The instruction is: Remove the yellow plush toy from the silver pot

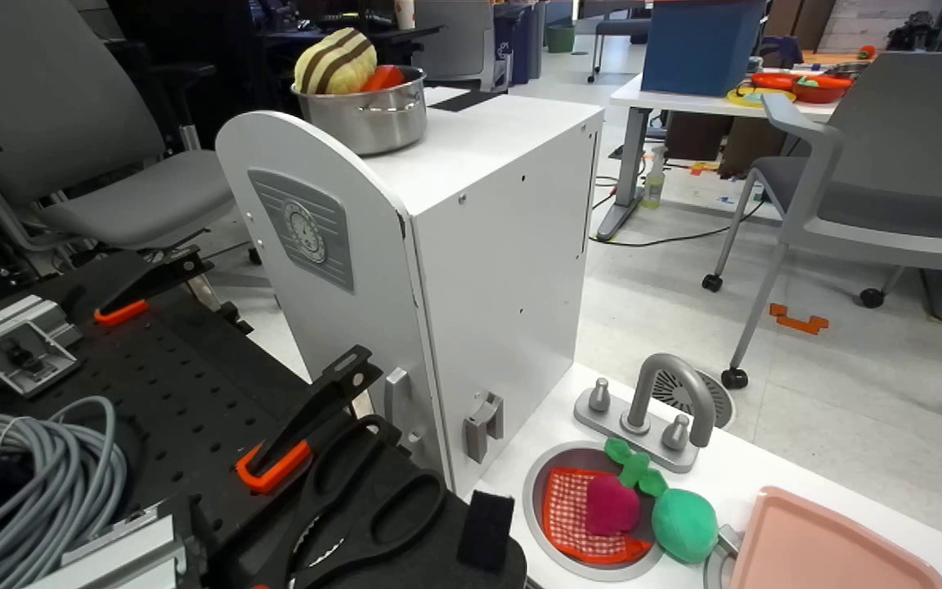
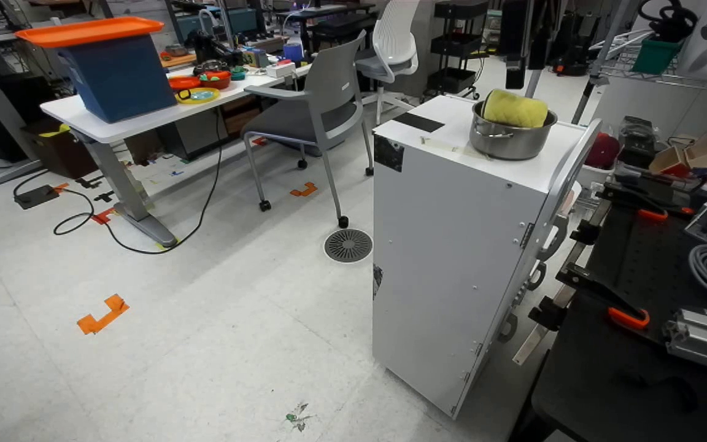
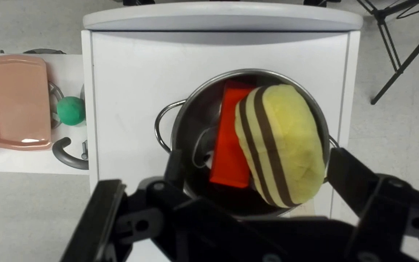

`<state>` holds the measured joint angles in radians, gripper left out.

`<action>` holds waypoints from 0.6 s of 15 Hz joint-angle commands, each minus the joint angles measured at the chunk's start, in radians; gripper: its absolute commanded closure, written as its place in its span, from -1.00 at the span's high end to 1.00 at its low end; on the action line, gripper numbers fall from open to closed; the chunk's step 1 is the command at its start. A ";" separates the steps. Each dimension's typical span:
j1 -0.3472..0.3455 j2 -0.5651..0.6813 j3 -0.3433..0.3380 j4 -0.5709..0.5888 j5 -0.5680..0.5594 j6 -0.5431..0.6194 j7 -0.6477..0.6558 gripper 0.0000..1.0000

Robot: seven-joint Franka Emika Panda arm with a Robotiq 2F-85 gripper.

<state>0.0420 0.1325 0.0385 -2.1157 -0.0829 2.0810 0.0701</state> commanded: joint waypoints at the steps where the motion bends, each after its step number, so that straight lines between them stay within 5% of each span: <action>1: 0.003 0.014 0.005 0.008 0.030 0.020 -0.011 1.00; 9: 0.018 0.046 0.021 0.009 0.022 0.006 -0.026 1.00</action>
<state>0.0518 0.1656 0.0575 -2.1166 -0.0663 2.0830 0.0606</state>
